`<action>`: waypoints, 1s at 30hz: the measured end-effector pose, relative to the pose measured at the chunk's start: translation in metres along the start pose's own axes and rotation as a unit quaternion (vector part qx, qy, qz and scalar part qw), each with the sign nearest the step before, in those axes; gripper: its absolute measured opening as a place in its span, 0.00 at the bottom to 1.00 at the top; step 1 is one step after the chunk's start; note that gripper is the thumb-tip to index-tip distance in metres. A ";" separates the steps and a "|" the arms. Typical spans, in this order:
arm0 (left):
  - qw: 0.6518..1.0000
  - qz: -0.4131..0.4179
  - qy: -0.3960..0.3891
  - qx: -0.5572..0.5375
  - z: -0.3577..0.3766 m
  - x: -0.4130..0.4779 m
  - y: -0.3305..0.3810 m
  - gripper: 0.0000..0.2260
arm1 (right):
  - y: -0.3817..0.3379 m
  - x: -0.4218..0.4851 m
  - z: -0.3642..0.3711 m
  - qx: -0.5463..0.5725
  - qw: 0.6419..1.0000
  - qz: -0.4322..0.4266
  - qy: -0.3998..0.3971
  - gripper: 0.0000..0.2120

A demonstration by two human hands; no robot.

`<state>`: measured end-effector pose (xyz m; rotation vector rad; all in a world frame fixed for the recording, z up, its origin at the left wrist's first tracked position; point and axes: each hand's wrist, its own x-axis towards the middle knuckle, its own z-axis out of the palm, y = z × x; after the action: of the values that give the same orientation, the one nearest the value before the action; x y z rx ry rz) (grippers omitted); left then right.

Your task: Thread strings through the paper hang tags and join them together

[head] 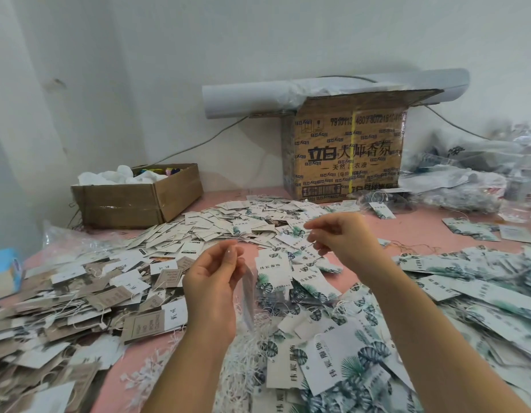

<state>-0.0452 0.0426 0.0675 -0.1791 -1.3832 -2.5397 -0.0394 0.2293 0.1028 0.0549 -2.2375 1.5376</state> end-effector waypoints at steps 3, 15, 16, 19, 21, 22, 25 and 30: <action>0.998 0.011 -0.040 0.042 0.003 -0.004 0.000 0.08 | -0.008 -0.005 0.006 0.066 0.996 -0.015 -0.049 0.06; 0.976 0.082 -0.143 0.144 0.012 -0.013 -0.001 0.09 | -0.028 -0.016 0.030 -0.027 0.984 -0.106 -0.141 0.12; 0.974 0.087 -0.148 0.149 0.011 -0.013 -0.001 0.09 | -0.029 -0.017 0.029 -0.031 0.984 -0.106 -0.141 0.12; 0.972 0.095 -0.149 0.158 0.011 -0.013 -0.001 0.10 | -0.029 -0.017 0.029 -0.024 0.984 -0.104 -0.141 0.12; 0.971 0.097 -0.149 0.160 0.011 -0.013 0.000 0.11 | -0.030 -0.017 0.030 -0.015 0.985 -0.102 -0.141 0.12; 0.970 0.097 -0.149 0.163 0.012 -0.014 -0.001 0.11 | -0.030 -0.017 0.030 -0.010 0.985 -0.101 -0.142 0.12; 0.967 0.102 -0.155 0.174 0.011 -0.015 -0.001 0.10 | -0.030 -0.018 0.031 -0.011 0.983 -0.102 -0.151 0.12; 0.966 0.106 -0.153 0.181 0.010 -0.014 -0.002 0.11 | -0.029 -0.017 0.031 0.014 0.985 -0.075 -0.152 0.09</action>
<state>-0.0318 0.0542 0.0685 -0.6338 -1.8046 -2.1049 -0.0264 0.1868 0.1128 0.4850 -2.3760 1.5657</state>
